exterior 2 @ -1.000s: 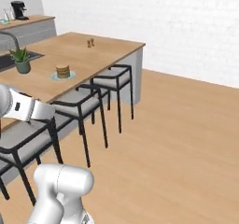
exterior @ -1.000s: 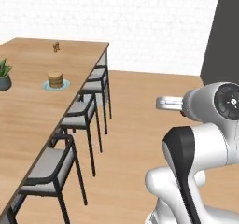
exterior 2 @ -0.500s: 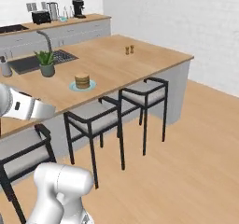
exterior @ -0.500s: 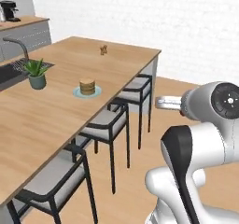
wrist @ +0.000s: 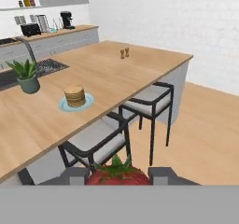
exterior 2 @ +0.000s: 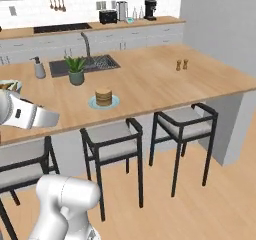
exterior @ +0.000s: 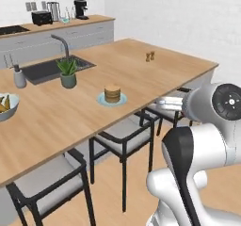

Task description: Take the strawberry from the fridge and place it on top of the pancake, located on the dining counter.

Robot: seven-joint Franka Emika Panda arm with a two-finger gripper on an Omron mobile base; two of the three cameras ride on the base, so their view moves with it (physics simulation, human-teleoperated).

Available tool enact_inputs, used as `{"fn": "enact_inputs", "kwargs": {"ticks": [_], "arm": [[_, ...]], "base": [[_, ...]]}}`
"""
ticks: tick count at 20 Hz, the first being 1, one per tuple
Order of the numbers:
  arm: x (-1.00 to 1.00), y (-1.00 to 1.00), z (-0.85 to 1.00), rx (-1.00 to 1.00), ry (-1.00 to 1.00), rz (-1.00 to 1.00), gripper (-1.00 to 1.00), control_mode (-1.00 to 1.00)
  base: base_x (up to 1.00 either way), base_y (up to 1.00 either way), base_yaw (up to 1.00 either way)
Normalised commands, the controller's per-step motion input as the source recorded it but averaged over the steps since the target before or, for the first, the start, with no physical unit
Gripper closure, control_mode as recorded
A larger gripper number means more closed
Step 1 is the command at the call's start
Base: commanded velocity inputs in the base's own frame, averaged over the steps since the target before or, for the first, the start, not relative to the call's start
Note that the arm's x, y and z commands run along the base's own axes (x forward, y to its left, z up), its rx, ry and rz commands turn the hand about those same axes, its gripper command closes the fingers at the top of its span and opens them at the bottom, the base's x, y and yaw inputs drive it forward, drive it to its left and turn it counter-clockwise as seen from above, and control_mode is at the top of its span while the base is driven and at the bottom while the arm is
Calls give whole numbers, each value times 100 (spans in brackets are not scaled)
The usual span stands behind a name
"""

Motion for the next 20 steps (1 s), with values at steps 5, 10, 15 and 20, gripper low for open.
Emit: {"fn": "enact_inputs", "kwargs": {"ticks": [5, 10, 15, 20], "arm": [[0, 0, 0, 0, 0, 0, 100, 100], [0, 0, 0, 0, 0, 0, 100, 100], [0, 0, 0, 0, 0, 0, 100, 100], [0, 0, 0, 0, 0, 0, 100, 100]], "base": [[52, -51, 54], [60, -19, 44], [64, -34, 36], [81, -52, 23]]}}
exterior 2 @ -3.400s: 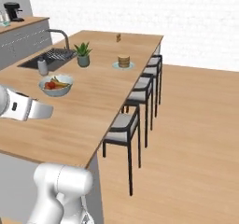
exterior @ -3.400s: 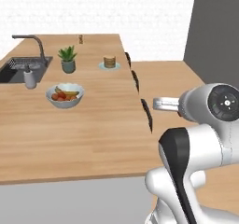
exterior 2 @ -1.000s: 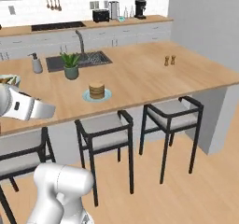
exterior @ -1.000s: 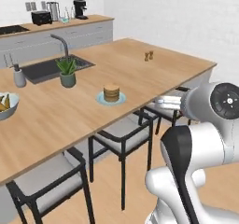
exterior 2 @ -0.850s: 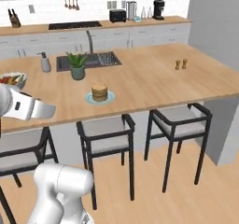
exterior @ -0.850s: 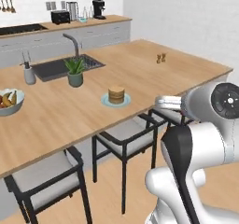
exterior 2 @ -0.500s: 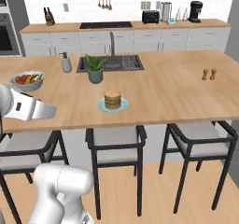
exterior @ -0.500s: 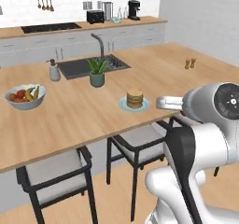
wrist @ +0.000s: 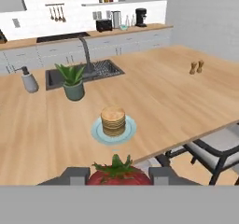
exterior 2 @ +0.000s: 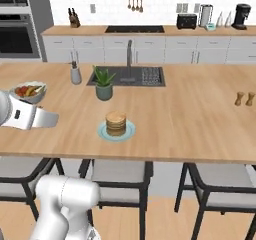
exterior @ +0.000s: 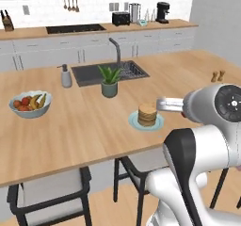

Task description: Take the strawberry from the fridge and place it on top of the pancake, located on the dining counter.

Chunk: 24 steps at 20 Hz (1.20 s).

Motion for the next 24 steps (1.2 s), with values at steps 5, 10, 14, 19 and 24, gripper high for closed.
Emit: {"fn": "enact_inputs", "kwargs": {"ticks": [5, 10, 14, 19, 24], "arm": [[0, 0, 0, 0, 0, 0, 100, 100], [0, 0, 0, 0, 0, 0, 100, 100], [100, -27, -7, 10, 14, 23, 100, -100], [100, -11, -18, 0, 35, 1, 100, -100], [87, -40, -47, 1, 52, 0, 100, -100]], "base": [[95, -38, 30], [98, -32, 33], [0, 0, 0], [0, 0, 0], [0, 0, 0]]}}
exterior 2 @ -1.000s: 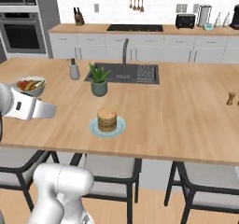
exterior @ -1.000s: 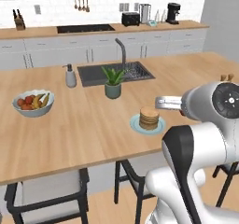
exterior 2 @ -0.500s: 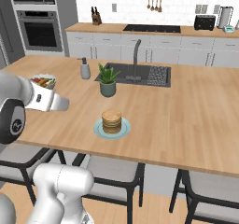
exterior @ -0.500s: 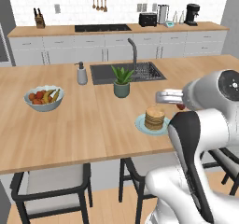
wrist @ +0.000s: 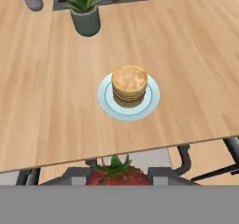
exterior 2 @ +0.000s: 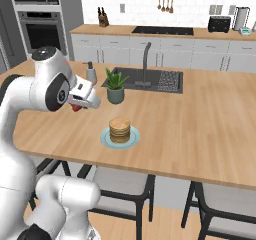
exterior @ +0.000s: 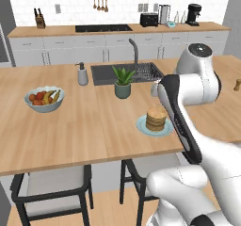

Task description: Take the strawberry from the fridge and place it on top of the pancake, located on the dining counter.

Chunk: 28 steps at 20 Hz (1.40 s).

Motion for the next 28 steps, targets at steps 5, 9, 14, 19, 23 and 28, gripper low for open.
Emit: {"fn": "enact_inputs", "kwargs": {"ticks": [5, 9, 14, 19, 23, 28], "arm": [[64, -55, -51, 1, 37, 0, 100, -100], [70, -23, -35, 0, 11, 0, 100, -100], [64, -2, -59, -2, -1, 0, 100, -100], [73, -5, -65, -2, -6, 0, 100, -100], [54, -16, -37, -1, -8, 0, 100, -100], [50, -18, -24, 0, 0, 0, 100, -100]], "base": [[0, 0, 0], [0, 0, 0], [0, 0, 0], [0, 0, 0], [0, 0, 0], [0, 0, 0]]}}
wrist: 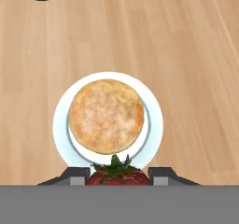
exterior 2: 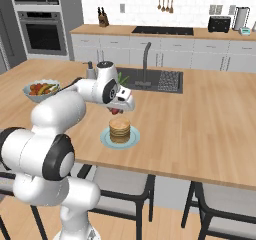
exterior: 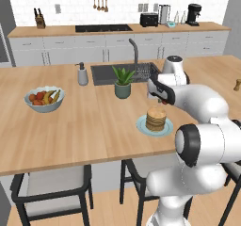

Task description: Take the strawberry from the fridge and place it on top of the pancake, located on the dining counter.

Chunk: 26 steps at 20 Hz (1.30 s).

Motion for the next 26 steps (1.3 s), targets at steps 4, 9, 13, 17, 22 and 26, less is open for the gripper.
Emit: {"fn": "enact_inputs", "kwargs": {"ticks": [4, 9, 13, 17, 22, 26], "arm": [[19, -3, -13, 0, 0, 0, 100, -100], [-46, 0, -1, 0, -8, 0, 100, -100], [2, 8, -18, -2, 0, 0, 100, -100], [7, 10, -14, -2, 0, 0, 100, -100], [3, 1, -15, 0, 0, 0, 100, -100], [15, 1, -22, -1, 1, 0, 100, -100]], "base": [[0, 0, 0], [0, 0, 0], [0, 0, 0], [0, 0, 0], [0, 0, 0], [0, 0, 0]]}}
